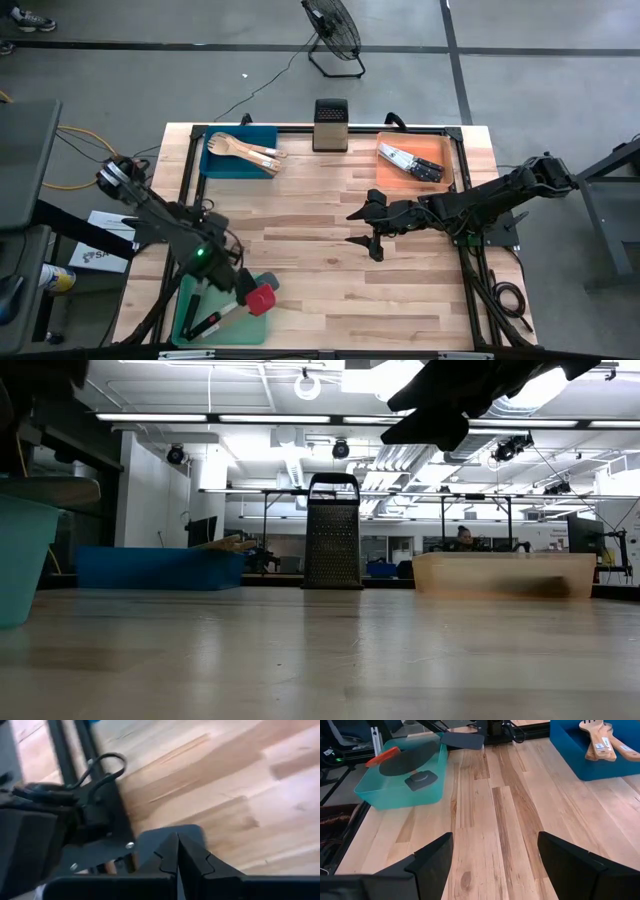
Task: Pick & Place Kitchen Items
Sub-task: Adjust the spatulas in the green bin
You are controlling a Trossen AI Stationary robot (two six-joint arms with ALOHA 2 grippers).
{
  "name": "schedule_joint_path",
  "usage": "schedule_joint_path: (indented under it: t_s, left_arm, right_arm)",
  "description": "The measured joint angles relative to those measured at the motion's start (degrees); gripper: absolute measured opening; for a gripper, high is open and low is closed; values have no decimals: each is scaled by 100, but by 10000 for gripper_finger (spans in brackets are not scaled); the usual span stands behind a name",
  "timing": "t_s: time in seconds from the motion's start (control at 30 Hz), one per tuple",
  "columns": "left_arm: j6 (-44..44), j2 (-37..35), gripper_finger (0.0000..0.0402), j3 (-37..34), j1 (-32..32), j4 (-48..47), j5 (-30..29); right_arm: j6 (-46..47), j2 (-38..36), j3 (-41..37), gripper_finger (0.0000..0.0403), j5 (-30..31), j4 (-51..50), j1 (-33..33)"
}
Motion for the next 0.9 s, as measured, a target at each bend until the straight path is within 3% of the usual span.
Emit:
schedule_joint_path:
  t_s: [0.17,0.4,0.73,0.9]
  left_arm:
    - [593,-176,1,-321,729,213,237]
    - [2229,-248,0,-638,1905,915,939]
    - [4037,-249,0,-666,3191,1042,1880]
    - [5774,-246,3,-666,3598,1474,2125]
  right_arm:
    - [-2,0,0,283,2,-2,0]
    - [-2,0,0,283,2,-24,0]
    - [-26,0,0,283,2,-67,0]
    - [-109,0,0,283,2,-67,0]
